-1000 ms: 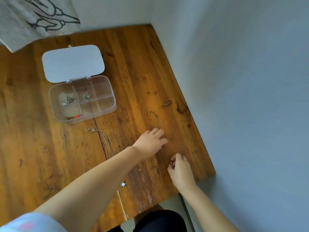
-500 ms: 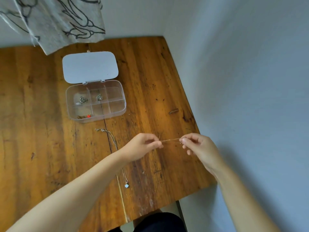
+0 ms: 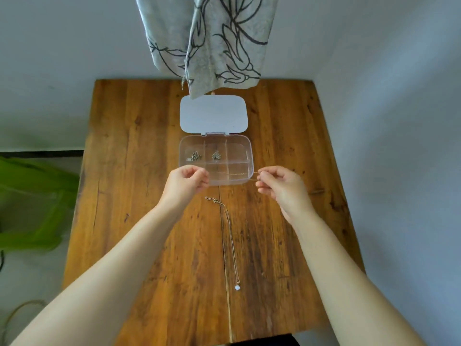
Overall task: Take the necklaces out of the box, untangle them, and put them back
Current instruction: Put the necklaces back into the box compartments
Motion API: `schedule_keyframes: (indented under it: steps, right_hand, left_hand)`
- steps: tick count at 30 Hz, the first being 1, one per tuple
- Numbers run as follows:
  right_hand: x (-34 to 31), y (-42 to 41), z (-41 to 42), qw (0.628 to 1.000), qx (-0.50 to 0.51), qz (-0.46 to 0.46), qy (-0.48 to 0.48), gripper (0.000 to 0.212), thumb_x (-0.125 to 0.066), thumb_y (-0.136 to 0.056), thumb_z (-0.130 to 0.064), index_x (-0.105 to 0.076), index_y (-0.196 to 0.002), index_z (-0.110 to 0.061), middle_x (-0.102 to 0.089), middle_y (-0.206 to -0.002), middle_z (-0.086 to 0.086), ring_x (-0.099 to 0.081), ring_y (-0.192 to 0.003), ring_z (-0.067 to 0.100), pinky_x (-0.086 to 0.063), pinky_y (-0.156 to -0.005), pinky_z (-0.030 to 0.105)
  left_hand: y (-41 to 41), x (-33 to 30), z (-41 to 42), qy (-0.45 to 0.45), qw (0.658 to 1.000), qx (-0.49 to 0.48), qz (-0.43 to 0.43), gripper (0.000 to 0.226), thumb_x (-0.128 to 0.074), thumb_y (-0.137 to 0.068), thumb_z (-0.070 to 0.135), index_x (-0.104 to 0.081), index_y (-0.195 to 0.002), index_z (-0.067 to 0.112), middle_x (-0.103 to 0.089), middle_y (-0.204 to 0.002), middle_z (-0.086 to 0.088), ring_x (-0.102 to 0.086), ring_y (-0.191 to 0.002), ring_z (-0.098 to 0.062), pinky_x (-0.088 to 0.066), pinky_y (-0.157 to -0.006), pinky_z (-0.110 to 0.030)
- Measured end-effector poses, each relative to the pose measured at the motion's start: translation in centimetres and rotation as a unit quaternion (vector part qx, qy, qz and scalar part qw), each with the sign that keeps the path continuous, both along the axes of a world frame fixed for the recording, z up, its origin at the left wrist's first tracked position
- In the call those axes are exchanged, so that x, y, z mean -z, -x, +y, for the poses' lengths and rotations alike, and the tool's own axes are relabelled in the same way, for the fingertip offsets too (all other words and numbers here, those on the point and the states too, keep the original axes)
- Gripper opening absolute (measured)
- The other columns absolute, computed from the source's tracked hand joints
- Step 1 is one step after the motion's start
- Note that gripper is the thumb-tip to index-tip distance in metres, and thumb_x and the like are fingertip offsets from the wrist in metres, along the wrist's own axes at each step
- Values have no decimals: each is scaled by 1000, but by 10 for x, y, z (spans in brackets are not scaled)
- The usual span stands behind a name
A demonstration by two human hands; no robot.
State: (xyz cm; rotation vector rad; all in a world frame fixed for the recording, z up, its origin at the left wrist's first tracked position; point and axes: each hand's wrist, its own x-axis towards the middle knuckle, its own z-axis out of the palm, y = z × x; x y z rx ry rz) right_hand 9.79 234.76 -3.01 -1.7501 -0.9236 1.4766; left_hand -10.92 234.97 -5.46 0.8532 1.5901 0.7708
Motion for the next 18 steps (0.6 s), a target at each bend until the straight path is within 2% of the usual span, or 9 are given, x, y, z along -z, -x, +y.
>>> schedule_keyframes:
  steps: [4, 7, 8, 10, 13, 15, 18]
  right_hand:
    - [15, 39, 23, 997, -62, -36, -5, 10, -56, -93, -8, -64, -98, -7, -67, -83, 4, -66, -74, 11, -59, -68, 20]
    - [31, 52, 34, 992, -94, -83, -9, 10, -57, -93, -14, -66, -96, -13, -71, -95, 7, -70, -87, 19, -60, -81, 36]
    - [35, 54, 37, 991, -100, -92, -5, 9, -57, -93, -14, -66, -95, -13, -71, -95, 7, -71, -87, 20, -59, -82, 39]
    - [41, 58, 41, 989, -110, -103, 12, 8, -57, -93, -12, -65, -94, -12, -72, -93, 8, -72, -83, 20, -60, -81, 39]
    - [45, 63, 44, 980, -139, -141, 23, 10, -55, -94, -13, -64, -92, -11, -71, -86, 8, -70, -68, 15, -60, -69, 27]
    - [47, 66, 47, 968, -170, -184, 25, 14, -53, -95, -15, -65, -94, -9, -71, -81, 7, -63, -57, 11, -55, -56, 18]
    - [49, 69, 49, 954, -208, -216, 30, 17, -52, -96, -16, -66, -100, -8, -73, -83, 11, -57, -50, 9, -48, -49, 15]
  left_hand:
    - [-21, -5, 20, -32, 999, 1, -2, 19, -53, -90, 14, -67, -77, 13, -70, -79, -6, -67, -76, -18, -56, -78, -33]
    - [-31, 1, 33, -12, 1000, 7, 0, 17, -57, -84, 16, -71, -74, 16, -72, -85, -9, -68, -84, -26, -56, -82, -42]
    - [-32, 7, 35, -9, 1000, 8, 26, 18, -57, -84, 17, -72, -76, 15, -73, -88, -7, -67, -85, -24, -55, -82, -40]
    - [-30, 15, 35, -20, 988, 37, 146, 18, -55, -87, 16, -73, -88, 12, -71, -95, -4, -61, -84, -17, -49, -76, -29]
    - [-23, 26, 31, -60, 948, 108, 294, 19, -54, -90, 17, -72, -96, 11, -68, -94, -8, -56, -86, -21, -43, -66, -29]
    - [-20, 32, 30, -75, 922, 148, 350, 18, -55, -91, 19, -72, -95, 14, -60, -92, -7, -50, -99, -26, -39, -64, -32]
    - [-18, 37, 31, -85, 900, 187, 385, 17, -55, -91, 21, -71, -96, 17, -50, -86, -4, -46, -101, -26, -37, -62, -31]
